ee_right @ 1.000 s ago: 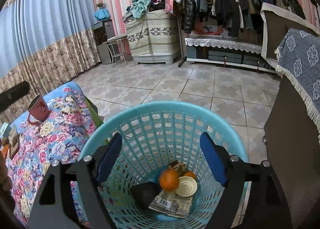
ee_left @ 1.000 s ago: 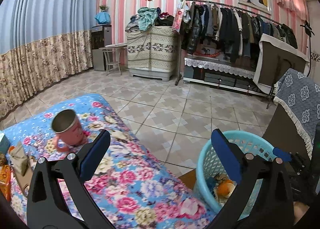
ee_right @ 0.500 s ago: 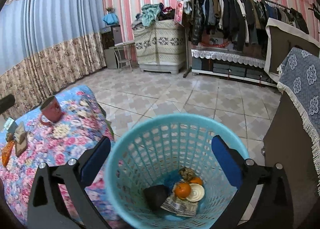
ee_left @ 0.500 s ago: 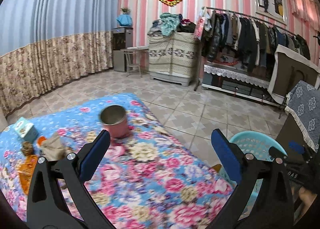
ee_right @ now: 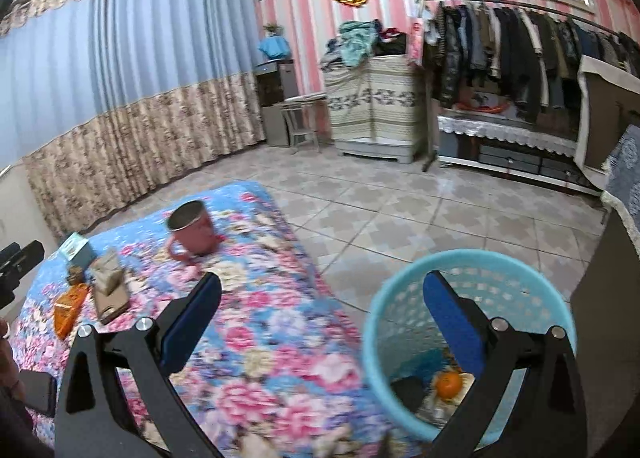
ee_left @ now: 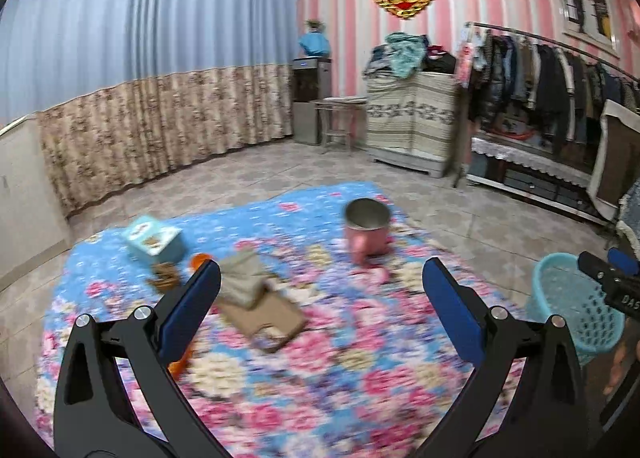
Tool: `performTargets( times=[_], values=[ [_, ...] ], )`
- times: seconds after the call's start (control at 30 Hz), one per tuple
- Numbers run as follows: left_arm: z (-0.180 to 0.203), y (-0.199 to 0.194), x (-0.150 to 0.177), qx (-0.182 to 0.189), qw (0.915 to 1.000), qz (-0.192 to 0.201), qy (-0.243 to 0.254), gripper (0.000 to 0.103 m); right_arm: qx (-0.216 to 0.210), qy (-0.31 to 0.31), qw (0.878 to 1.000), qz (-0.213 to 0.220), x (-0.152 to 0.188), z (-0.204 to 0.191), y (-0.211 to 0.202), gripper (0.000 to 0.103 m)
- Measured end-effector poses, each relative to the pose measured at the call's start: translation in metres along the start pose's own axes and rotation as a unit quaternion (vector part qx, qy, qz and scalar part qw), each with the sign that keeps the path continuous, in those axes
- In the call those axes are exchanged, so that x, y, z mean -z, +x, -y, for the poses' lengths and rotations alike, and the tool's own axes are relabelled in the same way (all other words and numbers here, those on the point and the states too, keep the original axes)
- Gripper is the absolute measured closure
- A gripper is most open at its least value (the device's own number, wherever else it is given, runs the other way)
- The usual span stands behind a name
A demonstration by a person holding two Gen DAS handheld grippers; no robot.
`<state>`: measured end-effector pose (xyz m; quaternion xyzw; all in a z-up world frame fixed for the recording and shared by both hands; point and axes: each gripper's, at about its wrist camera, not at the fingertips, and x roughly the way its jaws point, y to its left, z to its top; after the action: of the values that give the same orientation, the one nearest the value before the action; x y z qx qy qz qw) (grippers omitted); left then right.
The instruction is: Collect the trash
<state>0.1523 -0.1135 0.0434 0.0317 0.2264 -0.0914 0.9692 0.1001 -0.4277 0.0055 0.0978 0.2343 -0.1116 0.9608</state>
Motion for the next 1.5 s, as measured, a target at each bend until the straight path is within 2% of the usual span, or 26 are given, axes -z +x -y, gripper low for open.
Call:
performTargets(
  times=[0.3, 0.47, 0.67, 0.9, 1.13, 1.27, 1.37, 1.43, 1.5],
  values=[
    [-0.075, 0.001, 0.019, -0.061, 0.9979, -0.010, -0.023, 0.005, -0.041, -0.035, 0.999, -0.002, 0.012, -0.069, 0.003, 0.004],
    [-0.113, 0.016, 0.033, -0.078, 0.9950, -0.029, -0.054, 0.005, -0.052, -0.063, 0.997, -0.007, 0.018, -0.101, 0.012, 0.004],
    [-0.144, 0.038, 0.043, -0.108, 0.9901, -0.054, -0.071, 0.005, -0.063, -0.071, 0.995, -0.016, 0.020, -0.126, 0.027, 0.004],
    [-0.173, 0.050, 0.051, -0.122, 0.9860, -0.073, -0.087, 0.005, -0.081, -0.091, 0.992, -0.026, 0.022, -0.167, 0.058, 0.004],
    [-0.183, 0.072, 0.064, -0.102, 0.9829, -0.116, -0.101, 0.005, -0.091, -0.120, 0.987, -0.049, 0.033, -0.196, 0.094, 0.004],
    [-0.179, 0.095, 0.073, -0.076, 0.9784, -0.166, -0.097, 0.005, -0.097, -0.122, 0.986, -0.064, 0.044, -0.196, 0.105, 0.004],
    [-0.178, 0.108, 0.079, -0.066, 0.9744, -0.189, -0.103, 0.006, -0.096, -0.125, 0.984, -0.080, 0.051, -0.192, 0.109, 0.004],
    [-0.175, 0.113, 0.081, -0.061, 0.9734, -0.197, -0.100, 0.011, -0.097, -0.125, 0.984, -0.082, 0.052, -0.188, 0.109, 0.004],
    [-0.172, 0.119, 0.083, -0.048, 0.9723, -0.209, -0.094, 0.029, -0.096, -0.123, 0.984, -0.081, 0.052, -0.186, 0.109, 0.004]
  ],
)
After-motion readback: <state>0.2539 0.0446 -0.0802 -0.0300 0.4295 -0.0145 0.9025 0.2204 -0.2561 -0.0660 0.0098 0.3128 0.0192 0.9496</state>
